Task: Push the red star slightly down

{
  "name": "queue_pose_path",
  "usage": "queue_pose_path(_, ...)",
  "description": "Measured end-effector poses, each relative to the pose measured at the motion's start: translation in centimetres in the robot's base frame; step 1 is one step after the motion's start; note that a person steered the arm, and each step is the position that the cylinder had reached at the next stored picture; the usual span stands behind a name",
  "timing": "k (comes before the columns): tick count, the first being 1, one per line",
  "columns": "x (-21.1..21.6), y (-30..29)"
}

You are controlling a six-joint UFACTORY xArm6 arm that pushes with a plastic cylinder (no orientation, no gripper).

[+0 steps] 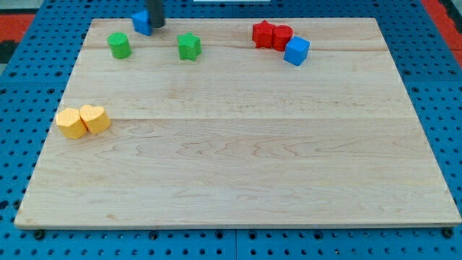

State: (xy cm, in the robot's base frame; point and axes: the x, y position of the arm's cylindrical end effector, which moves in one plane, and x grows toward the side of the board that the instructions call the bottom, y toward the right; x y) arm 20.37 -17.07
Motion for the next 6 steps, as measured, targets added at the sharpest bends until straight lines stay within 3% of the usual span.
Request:
queue_pose_path(2,-1.1,7.7)
queue_pose_path(4,0.0,22.4)
queue_pose_path(6,9.2,23.1)
